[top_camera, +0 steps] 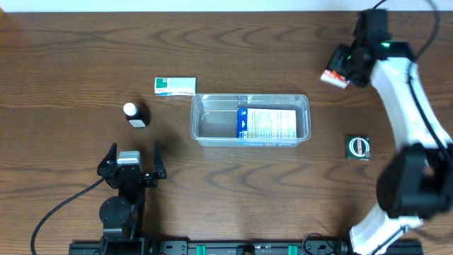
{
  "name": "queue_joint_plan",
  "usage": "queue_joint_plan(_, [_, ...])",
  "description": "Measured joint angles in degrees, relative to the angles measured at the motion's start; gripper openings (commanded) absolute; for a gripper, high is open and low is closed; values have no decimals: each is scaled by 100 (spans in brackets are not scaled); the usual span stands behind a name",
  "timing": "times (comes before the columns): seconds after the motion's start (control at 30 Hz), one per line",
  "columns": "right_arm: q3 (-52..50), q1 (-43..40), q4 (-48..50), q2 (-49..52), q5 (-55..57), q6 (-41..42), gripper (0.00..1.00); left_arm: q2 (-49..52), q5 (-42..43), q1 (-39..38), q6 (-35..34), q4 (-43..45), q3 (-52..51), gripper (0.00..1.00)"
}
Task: Pack container
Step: 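Grasp the red Actifast packet with the right gripper, then carry the red packet into the container beside the blue box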
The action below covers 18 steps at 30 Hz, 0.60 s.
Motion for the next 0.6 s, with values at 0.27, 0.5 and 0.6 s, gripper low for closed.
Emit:
queue_joint_plan(0.27, [9,551,-81,-920,-1587,-245,53,0,0,0,0,0,0,98])
queue_joint_plan(0.5, [7,1639,-468,-861,-2046,-345,53,0,0,0,0,0,0,98])
queue_joint_plan(0.6, [7,2061,-498,-861,-2033,-367,52,0,0,0,0,0,0,98])
